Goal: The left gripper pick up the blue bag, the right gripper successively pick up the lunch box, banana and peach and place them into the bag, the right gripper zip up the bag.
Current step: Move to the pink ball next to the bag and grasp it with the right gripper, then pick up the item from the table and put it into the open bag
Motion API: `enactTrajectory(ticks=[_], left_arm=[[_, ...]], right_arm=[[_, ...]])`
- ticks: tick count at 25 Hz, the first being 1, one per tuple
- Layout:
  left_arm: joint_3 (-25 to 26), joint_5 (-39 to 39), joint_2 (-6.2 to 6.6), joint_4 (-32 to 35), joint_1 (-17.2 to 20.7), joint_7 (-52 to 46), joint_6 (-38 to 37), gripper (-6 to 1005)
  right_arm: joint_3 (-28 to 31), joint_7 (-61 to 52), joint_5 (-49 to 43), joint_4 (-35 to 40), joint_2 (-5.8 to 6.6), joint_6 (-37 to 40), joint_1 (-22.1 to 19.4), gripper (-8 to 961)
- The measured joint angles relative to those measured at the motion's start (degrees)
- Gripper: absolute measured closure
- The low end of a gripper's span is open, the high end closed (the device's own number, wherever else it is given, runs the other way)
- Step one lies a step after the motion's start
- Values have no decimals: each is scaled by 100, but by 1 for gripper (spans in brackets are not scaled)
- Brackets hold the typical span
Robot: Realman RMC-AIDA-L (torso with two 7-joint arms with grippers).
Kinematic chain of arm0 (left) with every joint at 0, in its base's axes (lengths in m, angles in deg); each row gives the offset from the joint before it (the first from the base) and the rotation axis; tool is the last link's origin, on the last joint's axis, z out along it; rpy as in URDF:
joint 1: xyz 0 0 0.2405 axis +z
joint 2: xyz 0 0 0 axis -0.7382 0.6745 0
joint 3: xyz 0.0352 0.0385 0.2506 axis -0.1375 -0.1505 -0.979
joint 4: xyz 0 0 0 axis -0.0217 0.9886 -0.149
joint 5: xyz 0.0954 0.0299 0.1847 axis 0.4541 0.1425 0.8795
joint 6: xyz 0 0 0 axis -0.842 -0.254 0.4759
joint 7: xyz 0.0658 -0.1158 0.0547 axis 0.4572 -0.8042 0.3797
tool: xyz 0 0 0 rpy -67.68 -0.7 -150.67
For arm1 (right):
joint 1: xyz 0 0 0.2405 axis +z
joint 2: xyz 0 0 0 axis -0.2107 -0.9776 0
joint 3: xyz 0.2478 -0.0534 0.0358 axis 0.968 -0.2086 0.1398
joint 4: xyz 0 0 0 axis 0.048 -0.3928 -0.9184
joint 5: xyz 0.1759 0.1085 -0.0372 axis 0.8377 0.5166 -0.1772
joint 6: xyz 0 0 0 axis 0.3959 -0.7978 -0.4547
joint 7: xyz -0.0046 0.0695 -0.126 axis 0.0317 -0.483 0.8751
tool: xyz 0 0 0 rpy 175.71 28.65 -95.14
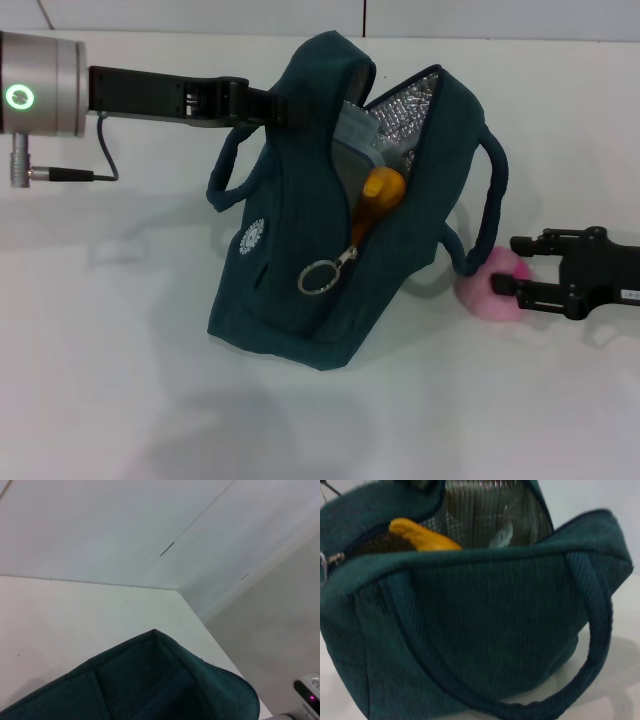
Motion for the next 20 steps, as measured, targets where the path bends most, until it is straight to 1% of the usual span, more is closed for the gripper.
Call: enactTrajectory(ticks=[5,15,18,20], left_arm=[[0,1,-7,0,11,-7,-1,944],[0,-17,-11,0,66,-11,-19,945],[0,-20,-16,0,65,-11,-31,944],[0,-22,-21,0,64,-11,-39,944]], right_arm=[[9,-167,-202,-18,-43,-102,114,386],[67,-242,-184,-10,-26,-82,73,402],[278,-247,-164,-18,-8,-8,15,610],[582,-250,-161,-21,-4,123,-59,662]])
